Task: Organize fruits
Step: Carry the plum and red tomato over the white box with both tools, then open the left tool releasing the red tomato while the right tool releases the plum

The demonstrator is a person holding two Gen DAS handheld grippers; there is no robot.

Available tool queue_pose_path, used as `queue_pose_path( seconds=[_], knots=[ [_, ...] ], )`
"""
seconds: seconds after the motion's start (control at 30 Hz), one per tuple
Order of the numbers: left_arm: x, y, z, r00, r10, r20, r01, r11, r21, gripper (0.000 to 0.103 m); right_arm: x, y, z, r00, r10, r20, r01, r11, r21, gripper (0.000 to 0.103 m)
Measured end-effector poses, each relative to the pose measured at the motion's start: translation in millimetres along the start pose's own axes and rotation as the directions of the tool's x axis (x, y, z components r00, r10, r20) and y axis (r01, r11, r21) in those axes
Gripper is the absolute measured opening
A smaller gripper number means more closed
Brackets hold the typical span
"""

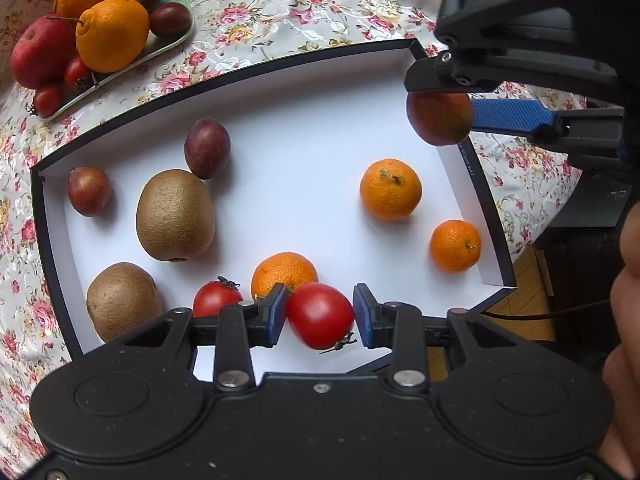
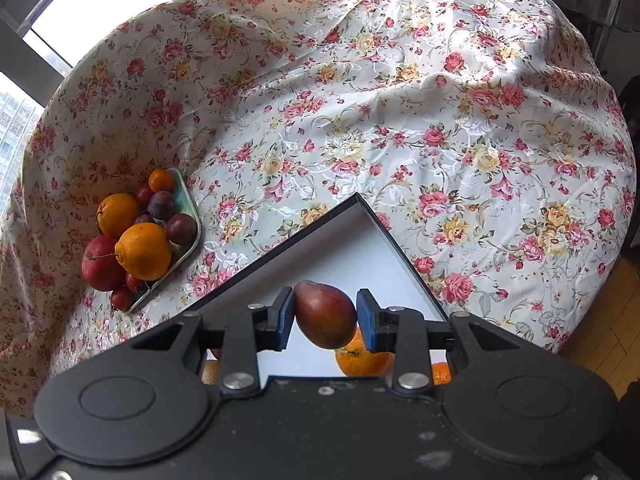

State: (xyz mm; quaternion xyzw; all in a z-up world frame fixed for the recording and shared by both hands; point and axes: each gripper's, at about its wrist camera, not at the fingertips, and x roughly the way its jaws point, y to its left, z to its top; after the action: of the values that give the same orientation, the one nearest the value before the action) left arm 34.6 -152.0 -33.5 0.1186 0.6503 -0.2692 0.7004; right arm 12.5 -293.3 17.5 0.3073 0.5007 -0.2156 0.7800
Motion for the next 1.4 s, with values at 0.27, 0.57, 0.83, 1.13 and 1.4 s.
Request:
queue_pose_path(
  seconds=[0.27,0.57,0.83,1.13,1.4],
  knots=[
    [-9,26,6,0.990,0.125,0.058,-0.116,0.984,-0.138,0.050,3,-3,0,1.000,-0.016,-0.014,0.016,1.000,0.001,0.035],
    [-10,54,8,0.978,0.205,0.045,-0.189,0.952,-0.239,0.050,9,14,-1,0.999,-0.031,-0.019,0.030,0.997,-0.075,0.036],
    [-11,52,5,0.980,0.195,0.047,-0.181,0.961,-0.210,0.050,6,26,-2,1.000,-0.029,0.002,0.030,0.994,-0.105,0.035],
    [-21,62,6,0.971,0.223,0.080,-0.199,0.951,-0.239,0.050,8,30,-8,0.998,-0.055,-0.030,0.050,0.989,-0.142,0.035],
    [-31,61,-6,0.953,0.274,0.130,-0.234,0.937,-0.258,0.050,-3,34,-26,0.997,-0.070,-0.024,0.063,0.974,-0.219,0.035]
  ],
)
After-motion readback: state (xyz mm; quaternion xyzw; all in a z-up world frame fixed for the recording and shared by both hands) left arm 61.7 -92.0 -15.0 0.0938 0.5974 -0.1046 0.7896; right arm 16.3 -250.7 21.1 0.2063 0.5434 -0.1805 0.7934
